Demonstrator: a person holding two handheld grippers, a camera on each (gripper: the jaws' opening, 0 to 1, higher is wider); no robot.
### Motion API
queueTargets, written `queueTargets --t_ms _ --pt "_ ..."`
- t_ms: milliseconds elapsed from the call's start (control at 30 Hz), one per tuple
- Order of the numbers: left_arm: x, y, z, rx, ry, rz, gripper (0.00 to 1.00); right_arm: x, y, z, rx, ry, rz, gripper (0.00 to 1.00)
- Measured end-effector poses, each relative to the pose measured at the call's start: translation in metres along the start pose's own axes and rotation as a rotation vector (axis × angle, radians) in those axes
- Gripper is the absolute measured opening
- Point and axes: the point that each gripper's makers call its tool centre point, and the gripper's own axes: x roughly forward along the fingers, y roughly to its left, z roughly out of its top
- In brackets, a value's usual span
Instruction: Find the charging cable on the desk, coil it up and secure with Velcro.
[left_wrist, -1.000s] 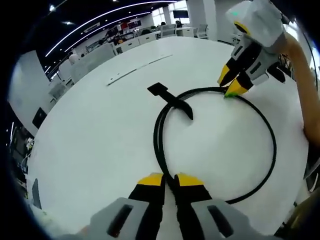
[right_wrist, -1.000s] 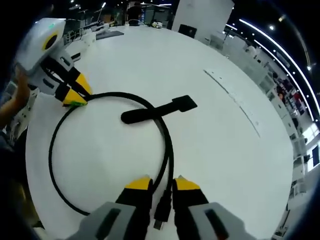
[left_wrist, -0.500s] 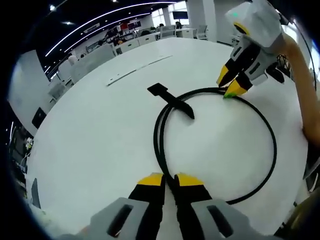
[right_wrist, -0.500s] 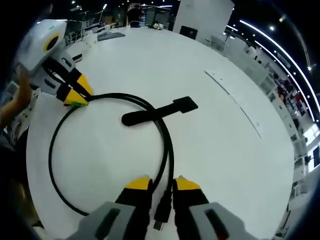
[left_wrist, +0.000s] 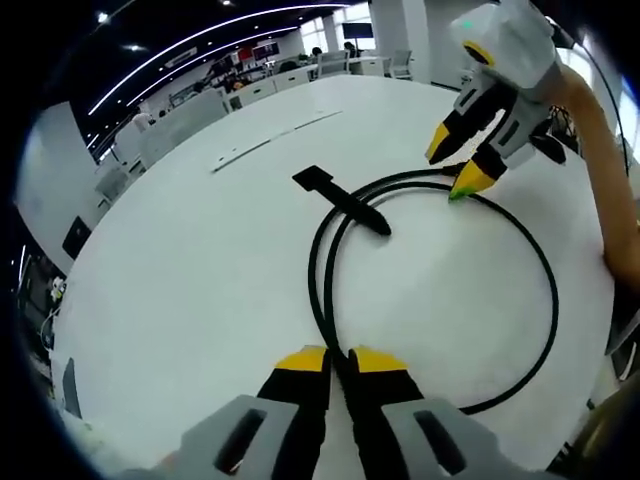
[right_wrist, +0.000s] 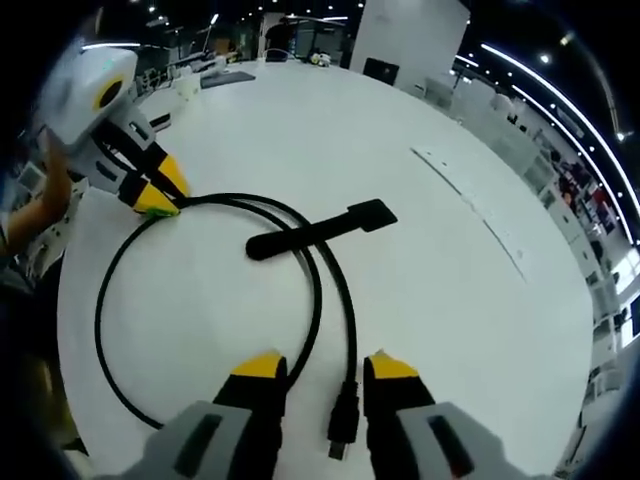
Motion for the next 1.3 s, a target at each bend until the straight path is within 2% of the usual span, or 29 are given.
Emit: queueTargets --t_ms 100,167,400,567,933,1033,1233,1300 --pt "0.0 0.0 0.0 -0.001 0.003 0.001 0.08 -0.005 0.005 0.005 0.024 -0.048 0.043 0.41" --pt "0.0 0.001 0.0 -0.001 0.003 0.002 0.08 -0.01 0.004 0.002 0.032 -0.048 0.043 0.46" --pt "0.0 0.002 -0.001 0.002 0.002 0.002 0.08 -0.016 0.002 -0.012 0.054 -0.017 0.044 0.5" --pt "0.0 0.002 -0.002 0.0 0.0 0.004 0.08 -0.008 0.007 -0.019 0.03 0.042 0.046 0.49" --pt "0.0 0.003 0.0 -0.003 0.011 0.018 0.08 -0.011 0.013 -0.025 0.053 0.084 0.051 0.34" --pt "0.0 0.004 0.0 -0.006 0.015 0.023 0.08 -0.013 0.014 -0.026 0.013 0.105 0.037 0.25" --pt "0.0 0.006 0.002 -0.012 0.013 0.026 0.08 -0.013 0.015 -0.025 0.011 0.115 0.026 0.22" --pt "0.001 0.006 0.003 -0.015 0.013 0.025 0.08 -0.012 0.013 -0.023 0.037 0.114 0.018 0.19"
